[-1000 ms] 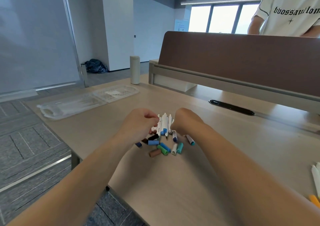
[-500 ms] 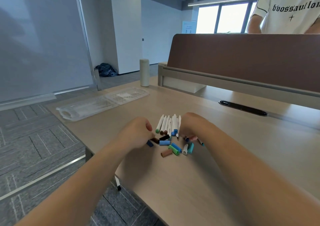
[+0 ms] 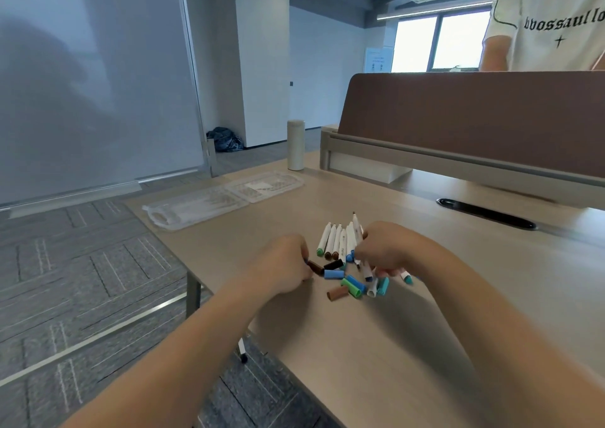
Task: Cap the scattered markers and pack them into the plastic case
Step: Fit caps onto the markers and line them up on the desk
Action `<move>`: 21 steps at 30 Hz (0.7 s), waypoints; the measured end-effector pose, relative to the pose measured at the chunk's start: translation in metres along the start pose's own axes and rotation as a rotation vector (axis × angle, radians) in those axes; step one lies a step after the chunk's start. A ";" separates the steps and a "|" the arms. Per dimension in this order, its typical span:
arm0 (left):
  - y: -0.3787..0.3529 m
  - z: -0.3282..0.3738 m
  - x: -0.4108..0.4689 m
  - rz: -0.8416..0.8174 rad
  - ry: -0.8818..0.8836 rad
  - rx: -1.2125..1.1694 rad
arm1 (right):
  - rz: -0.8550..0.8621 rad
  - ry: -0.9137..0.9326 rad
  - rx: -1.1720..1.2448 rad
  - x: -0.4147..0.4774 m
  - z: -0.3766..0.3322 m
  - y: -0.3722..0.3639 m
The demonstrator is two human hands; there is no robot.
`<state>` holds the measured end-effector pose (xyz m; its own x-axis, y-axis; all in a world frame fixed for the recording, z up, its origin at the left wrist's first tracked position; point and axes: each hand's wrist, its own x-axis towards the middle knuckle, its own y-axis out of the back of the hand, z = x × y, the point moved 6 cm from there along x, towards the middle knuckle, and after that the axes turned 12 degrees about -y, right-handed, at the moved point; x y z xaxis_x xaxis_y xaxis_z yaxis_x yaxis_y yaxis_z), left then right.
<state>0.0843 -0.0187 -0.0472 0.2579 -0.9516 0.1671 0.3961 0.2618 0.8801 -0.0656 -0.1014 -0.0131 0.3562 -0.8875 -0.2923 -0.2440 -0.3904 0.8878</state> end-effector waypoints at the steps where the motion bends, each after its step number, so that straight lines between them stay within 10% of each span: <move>1: -0.001 -0.002 -0.001 0.014 -0.010 -0.033 | 0.010 0.021 0.023 0.001 -0.001 -0.001; 12: 0.003 -0.013 -0.002 0.171 0.085 -0.844 | 0.025 0.235 -0.044 -0.004 -0.016 -0.002; 21: 0.004 -0.008 0.000 0.220 0.011 -0.784 | 0.018 0.223 -0.184 -0.006 -0.014 -0.001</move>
<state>0.0925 -0.0161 -0.0475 0.4091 -0.8647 0.2916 0.8362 0.4831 0.2595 -0.0543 -0.0925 -0.0075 0.5478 -0.8102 -0.2085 -0.0915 -0.3058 0.9477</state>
